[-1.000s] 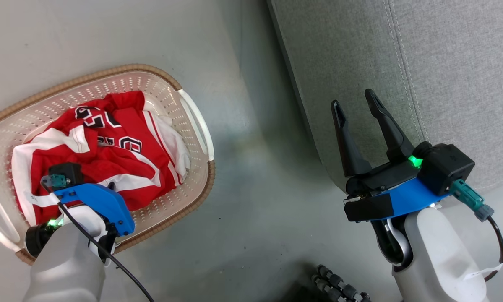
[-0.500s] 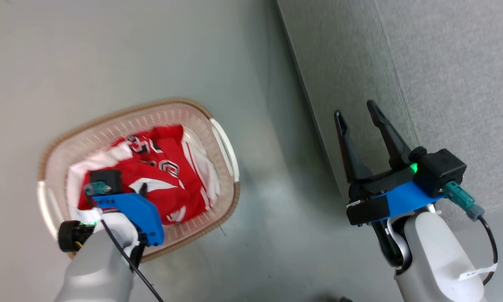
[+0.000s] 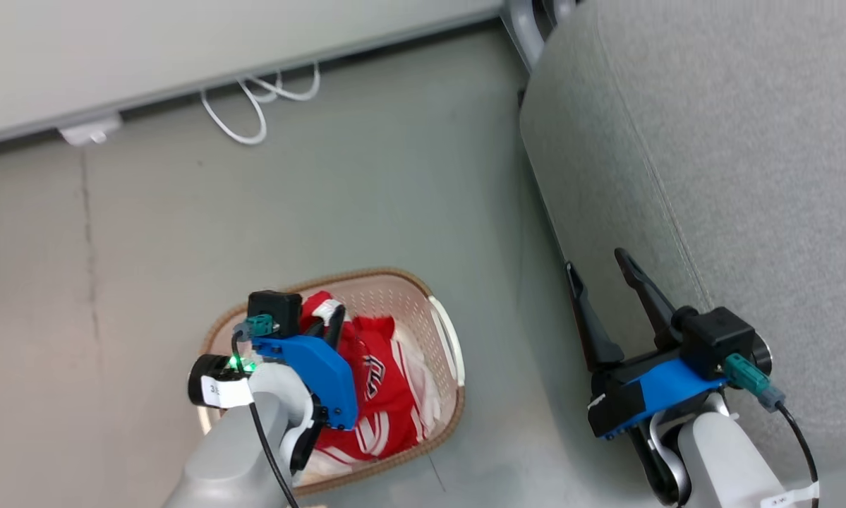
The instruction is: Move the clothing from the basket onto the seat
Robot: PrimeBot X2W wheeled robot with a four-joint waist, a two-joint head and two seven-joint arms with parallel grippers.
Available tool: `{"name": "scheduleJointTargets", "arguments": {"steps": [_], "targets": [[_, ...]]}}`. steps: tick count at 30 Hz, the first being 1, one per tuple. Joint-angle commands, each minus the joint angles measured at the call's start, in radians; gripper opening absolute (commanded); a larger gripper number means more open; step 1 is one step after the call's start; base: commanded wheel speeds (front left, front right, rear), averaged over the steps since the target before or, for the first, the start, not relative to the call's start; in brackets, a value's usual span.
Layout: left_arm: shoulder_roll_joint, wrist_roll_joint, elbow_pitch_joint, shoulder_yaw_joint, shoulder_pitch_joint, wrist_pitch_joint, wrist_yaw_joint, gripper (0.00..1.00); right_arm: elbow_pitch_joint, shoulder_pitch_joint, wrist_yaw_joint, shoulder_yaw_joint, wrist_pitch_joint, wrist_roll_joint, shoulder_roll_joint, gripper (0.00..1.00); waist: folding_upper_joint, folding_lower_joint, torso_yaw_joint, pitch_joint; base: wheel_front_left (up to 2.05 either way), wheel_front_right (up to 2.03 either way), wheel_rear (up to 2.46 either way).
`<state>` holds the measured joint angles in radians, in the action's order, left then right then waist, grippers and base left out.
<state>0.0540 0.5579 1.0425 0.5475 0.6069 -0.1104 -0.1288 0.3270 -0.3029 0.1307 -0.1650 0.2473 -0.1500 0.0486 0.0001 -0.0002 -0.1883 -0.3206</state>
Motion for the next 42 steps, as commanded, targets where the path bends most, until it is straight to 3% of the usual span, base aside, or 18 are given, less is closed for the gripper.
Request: {"name": "scheduleJointTargets", "arguments": {"steps": [1,18,42], "targets": [[-0.003,0.022,-0.026,0.025,-0.014,-0.009,-0.002,0.00,0.003,0.027,0.000,0.001,-0.007,0.005,0.003,1.00,-0.0001,0.0002,0.060,0.106,0.00,0.00,0.00],[-0.004,0.145,-0.191,0.226,0.062,-0.069,-0.002,0.00,-0.022,0.165,0.000,0.012,-0.073,0.017,0.003,1.00,-0.0001,0.0002,0.121,0.303,0.00,0.00,0.00],[-0.003,0.230,-0.220,0.350,0.178,-0.104,0.031,0.00,-0.059,0.181,0.000,-0.041,-0.120,0.032,0.003,1.00,-0.0001,0.0002,0.120,0.333,0.00,0.00,0.00]]}}
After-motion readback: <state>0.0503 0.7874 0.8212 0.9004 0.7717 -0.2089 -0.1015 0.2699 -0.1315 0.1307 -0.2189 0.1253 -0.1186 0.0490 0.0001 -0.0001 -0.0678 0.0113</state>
